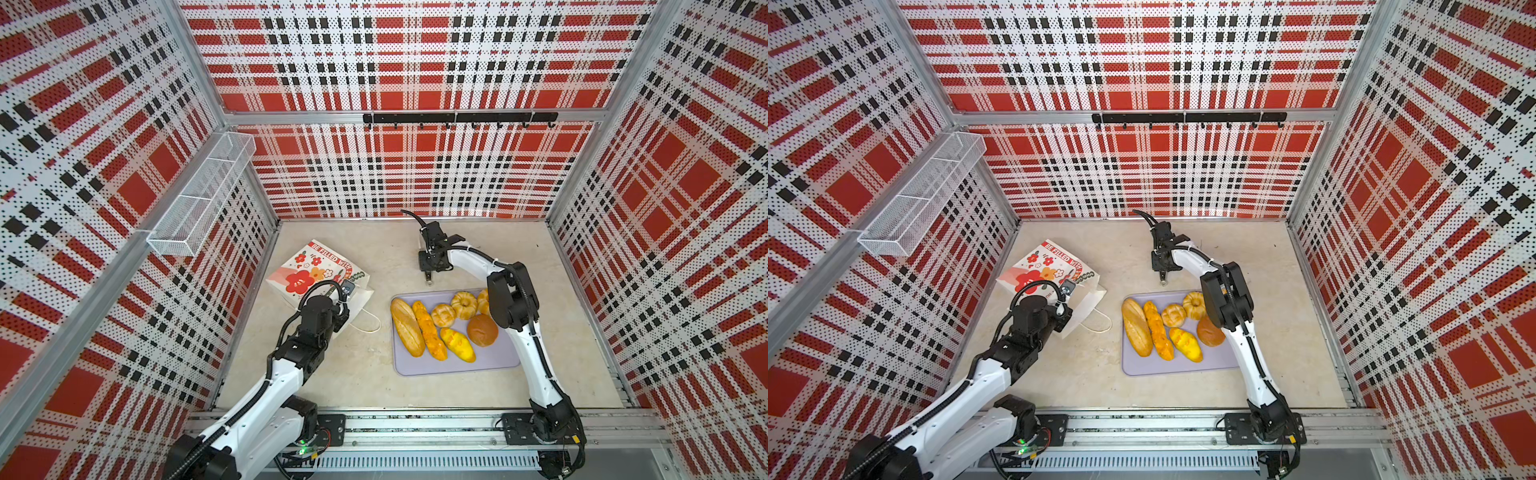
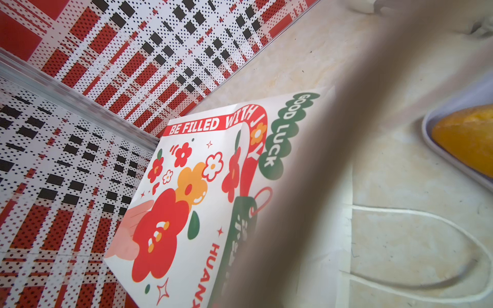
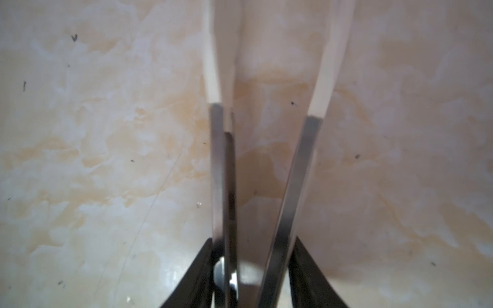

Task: Take the fake bread out of the paper bag
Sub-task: 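Lift the tongs with the right gripper and carry them over the tray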

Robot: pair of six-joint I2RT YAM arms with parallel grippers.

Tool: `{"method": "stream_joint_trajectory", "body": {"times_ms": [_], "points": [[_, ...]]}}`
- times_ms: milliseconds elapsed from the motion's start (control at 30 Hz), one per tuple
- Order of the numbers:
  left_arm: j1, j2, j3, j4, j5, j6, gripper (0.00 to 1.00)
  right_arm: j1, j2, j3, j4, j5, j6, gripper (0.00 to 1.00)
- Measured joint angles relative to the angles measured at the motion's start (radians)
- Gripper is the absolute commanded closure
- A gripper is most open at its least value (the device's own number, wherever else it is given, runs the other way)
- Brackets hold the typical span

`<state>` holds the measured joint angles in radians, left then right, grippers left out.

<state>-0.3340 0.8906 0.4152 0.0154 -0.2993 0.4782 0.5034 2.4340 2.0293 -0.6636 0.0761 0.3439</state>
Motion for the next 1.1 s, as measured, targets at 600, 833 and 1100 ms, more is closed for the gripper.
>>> {"method": "stream_joint_trajectory", "body": {"times_ms": [600,833,1100], "points": [[-0.001,-0.017,0.0,0.0,-0.002,-0.002,1.0,-0.014,-0.444,-0.421,0.141,-0.269,-0.006,0.63],[-0.004,-0.031,-0.003,0.0,-0.005,-0.002,1.0,-0.024,-0.594,-0.525,0.143,-0.452,0.021,0.63],[-0.005,-0.031,-0.005,0.0,-0.008,-0.002,1.0,-0.006,-0.872,-0.845,0.214,-0.607,0.108,0.76]]}}
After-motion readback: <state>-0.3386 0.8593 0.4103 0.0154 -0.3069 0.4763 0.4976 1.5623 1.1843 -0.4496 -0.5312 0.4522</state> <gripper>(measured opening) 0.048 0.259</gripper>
